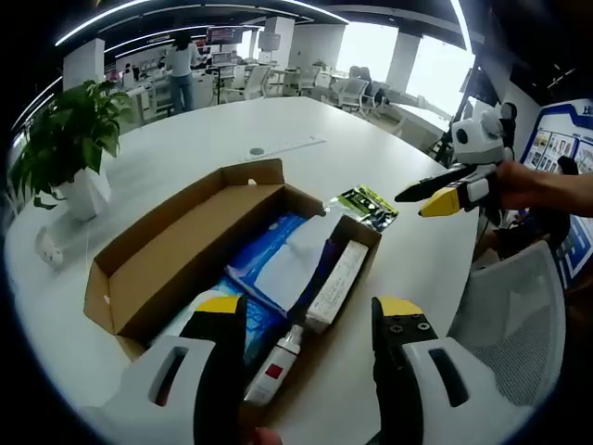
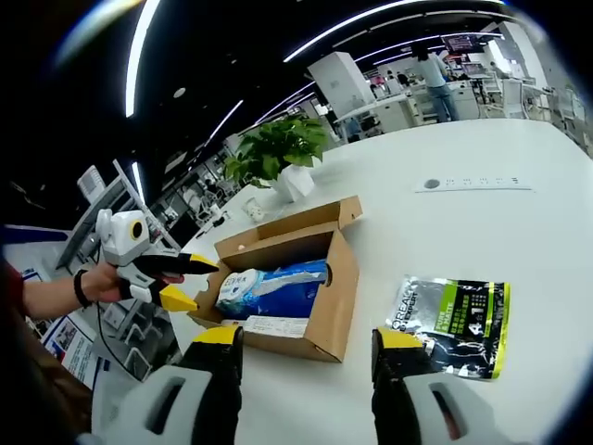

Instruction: Operate the shoe box by opening the lid, removing the specified soft item, and placing it in the target area until the item is outside and the box remains undamaged.

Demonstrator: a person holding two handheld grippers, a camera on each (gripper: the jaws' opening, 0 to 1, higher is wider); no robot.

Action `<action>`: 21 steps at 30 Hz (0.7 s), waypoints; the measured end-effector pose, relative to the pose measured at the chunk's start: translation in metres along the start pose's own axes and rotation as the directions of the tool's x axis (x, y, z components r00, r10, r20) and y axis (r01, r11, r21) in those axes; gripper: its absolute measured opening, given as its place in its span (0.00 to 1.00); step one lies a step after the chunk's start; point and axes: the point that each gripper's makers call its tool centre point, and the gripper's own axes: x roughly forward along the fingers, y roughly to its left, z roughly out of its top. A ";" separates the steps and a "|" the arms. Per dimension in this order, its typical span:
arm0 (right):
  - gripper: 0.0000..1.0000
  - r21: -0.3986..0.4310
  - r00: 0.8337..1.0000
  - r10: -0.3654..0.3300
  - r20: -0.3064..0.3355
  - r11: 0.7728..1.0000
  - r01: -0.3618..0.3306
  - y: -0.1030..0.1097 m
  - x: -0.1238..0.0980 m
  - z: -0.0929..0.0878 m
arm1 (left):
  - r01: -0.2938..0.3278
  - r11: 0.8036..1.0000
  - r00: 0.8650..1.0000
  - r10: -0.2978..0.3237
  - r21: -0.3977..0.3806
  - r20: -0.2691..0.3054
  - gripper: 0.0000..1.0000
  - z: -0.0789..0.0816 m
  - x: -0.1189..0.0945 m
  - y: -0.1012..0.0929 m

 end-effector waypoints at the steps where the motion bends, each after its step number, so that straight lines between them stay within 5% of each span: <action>1: 0.54 -0.007 1.000 0.004 -0.006 1.000 -0.004 0.003 0.002 -0.001 | -0.004 1.000 1.000 0.004 -0.003 -0.001 0.55 -0.002 -0.002 0.002; 21: 0.55 -0.098 0.997 0.040 -0.067 0.994 -0.046 0.035 0.029 0.003 | -0.062 0.996 0.998 0.063 -0.065 0.009 0.55 -0.030 -0.033 0.044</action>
